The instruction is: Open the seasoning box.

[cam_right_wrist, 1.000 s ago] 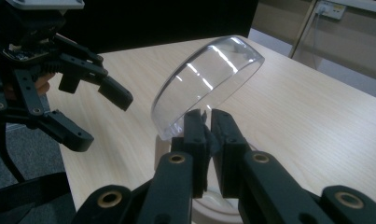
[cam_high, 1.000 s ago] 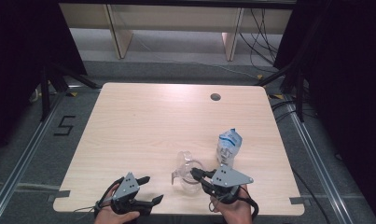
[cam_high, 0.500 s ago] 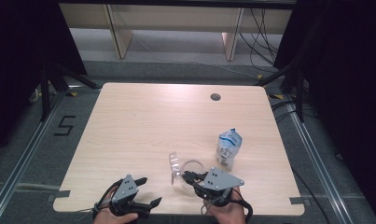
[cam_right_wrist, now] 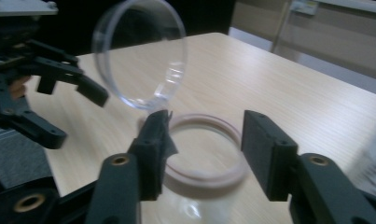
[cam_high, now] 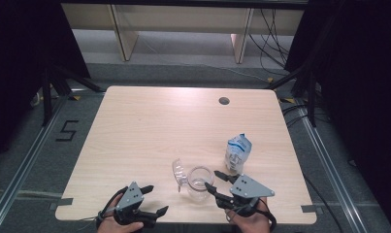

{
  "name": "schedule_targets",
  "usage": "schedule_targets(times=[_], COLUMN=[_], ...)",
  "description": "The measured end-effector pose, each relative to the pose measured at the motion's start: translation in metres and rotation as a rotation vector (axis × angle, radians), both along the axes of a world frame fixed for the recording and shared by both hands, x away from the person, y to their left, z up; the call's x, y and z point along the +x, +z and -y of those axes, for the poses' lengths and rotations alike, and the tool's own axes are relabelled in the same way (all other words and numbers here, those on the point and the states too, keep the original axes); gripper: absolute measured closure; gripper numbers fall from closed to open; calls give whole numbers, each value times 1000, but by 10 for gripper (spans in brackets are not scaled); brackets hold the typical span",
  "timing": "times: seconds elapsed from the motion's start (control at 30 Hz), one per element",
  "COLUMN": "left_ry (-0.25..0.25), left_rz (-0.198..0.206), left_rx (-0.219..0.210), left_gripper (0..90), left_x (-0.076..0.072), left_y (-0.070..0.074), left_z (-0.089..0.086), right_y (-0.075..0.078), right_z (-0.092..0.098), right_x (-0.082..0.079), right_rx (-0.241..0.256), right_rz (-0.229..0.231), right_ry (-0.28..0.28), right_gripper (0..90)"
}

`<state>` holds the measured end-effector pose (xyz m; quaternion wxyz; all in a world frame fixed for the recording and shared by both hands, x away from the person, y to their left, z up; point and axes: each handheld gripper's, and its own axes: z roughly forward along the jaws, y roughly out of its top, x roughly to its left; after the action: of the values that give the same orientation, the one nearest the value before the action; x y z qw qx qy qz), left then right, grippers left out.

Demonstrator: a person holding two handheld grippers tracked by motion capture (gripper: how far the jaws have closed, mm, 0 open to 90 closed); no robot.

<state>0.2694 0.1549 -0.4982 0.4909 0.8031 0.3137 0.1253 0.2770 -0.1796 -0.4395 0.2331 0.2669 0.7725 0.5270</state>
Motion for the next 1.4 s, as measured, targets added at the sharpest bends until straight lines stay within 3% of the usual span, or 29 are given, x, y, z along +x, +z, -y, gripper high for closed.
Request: schedule_targets(times=[0.1, 0.13, 0.23, 0.47, 0.5, 0.53, 0.57, 0.63, 0.7, 0.73, 0.77, 0.83, 0.87, 0.9, 0.97, 1.03, 1.07, 1.23, 1.4], left_ry=[-11, -10, -12, -3, -2, -10, -12, -2, -13, -21, -12, -12, -17, -12, -2, -11, -12, -10, -1], left_rz=[-3, 2, -1, -4, -1, 4, 0, -12, 4, 7, 1, 2, 3, -3, -21, -2, -3, -10, -3], left_rx=[-3, -2, 0, -3, -5, 26, 0, -12, 0, 27, -2, 0, 23, -12, -24, -15, -9, -12, -14], left_gripper=[151, 151, 151, 151, 151, 151, 151, 151, 151, 151, 151, 151, 151, 151, 151, 151, 151, 151, 151], left_x=[0, 0, 0, -1, -1, 0, 0, -1, 0, 1, 0, 0, 1, 0, -1, 0, 1, 1, 1], left_y=[-1, 0, -1, 0, 0, 0, -1, -1, -1, 0, -1, -1, 0, -1, -1, 0, 0, 0, 0], left_z=[0, 0, 1, 1, 1, 0, 1, 2, 0, -1, 0, 1, -1, 2, 3, 2, 2, 2, 2], right_y=[-3, -5, -10, -20, -20, -22, -22, -25, -26, -27, -28, -30, -31, -33, -36, -37, -39, -43, -49], right_z=[14, 19, 30, 59, 59, 60, 63, 68, 70, 72, 73, 75, 77, 78, 78, 80, 80, 78, 75], right_x=[-2, -2, -4, 3, 3, 5, 6, 11, 13, 15, 17, 19, 22, 26, 30, 35, 36, 44, 54], right_rx=[23, 19, 41, 82, 82, 106, 94, 114, 118, 109, 130, 118, 114, 113, 126, 102, 97, 96, 92], right_rz=[-44, -20, -48, -48, -48, -47, -45, -37, -30, -24, -38, -49, -47, -54, -80, -63, -55, -94, -85], right_ry=[-62, -75, -132, -250, -250, -250, -258, -258, -260, -260, -249, -269, -258, -282, -286, -259, -274, -289, -273], right_gripper=[421, 407, 368, 247, 247, 241, 230, 171, 159, 154, 153, 153, 153, 154, 154, 154, 154, 156, 156])
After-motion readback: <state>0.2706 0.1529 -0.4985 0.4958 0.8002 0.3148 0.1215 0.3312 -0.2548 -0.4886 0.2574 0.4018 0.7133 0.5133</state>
